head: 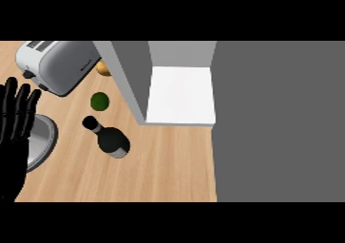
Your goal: Pick up the wine, place it into the cabinet and close the cabinet
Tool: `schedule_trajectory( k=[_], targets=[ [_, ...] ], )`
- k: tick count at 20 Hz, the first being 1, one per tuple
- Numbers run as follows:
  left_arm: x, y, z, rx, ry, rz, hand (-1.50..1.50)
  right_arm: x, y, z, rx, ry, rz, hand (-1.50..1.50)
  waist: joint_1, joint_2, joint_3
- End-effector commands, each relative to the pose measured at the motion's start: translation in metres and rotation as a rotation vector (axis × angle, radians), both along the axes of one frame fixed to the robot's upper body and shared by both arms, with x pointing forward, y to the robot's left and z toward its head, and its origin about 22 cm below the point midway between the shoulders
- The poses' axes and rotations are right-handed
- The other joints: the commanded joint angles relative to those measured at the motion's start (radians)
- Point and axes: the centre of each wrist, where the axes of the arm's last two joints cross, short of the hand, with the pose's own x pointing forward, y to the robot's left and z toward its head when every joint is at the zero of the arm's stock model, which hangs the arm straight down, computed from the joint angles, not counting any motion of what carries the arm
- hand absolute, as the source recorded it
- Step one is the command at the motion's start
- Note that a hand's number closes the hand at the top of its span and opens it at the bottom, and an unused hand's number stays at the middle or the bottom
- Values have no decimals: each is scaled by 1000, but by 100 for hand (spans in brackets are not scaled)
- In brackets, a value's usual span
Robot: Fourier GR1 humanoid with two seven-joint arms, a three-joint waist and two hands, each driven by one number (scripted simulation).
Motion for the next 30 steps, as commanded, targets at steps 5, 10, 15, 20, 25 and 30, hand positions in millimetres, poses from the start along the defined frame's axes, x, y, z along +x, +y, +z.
schedule_trajectory(
  k=[5,10,15,20,25,30],
  targets=[
    [-13,-51,-20,8,-9,-162,-150,-41,-14,-3,-1,8,153,-150,-33,22,7],
    [-21,-73,-30,-264,182,-310,-150,-52,-5,0,-24,171,388,-150,-33,21,6],
    [-39,-103,-5,-277,178,-319,-150,-51,-7,17,8,177,373,-150,-18,24,6],
    [-41,-134,17,-277,177,-325,-150,-64,12,37,2,174,377,-150,-20,25,6],
    [-42,-125,28,-293,164,-316,-150,-69,7,43,9,176,389,-150,-19,25,6],
    [-56,-134,29,-308,159,-295,-150,-73,26,60,14,173,374,-150,-18,24,5]
  ],
)
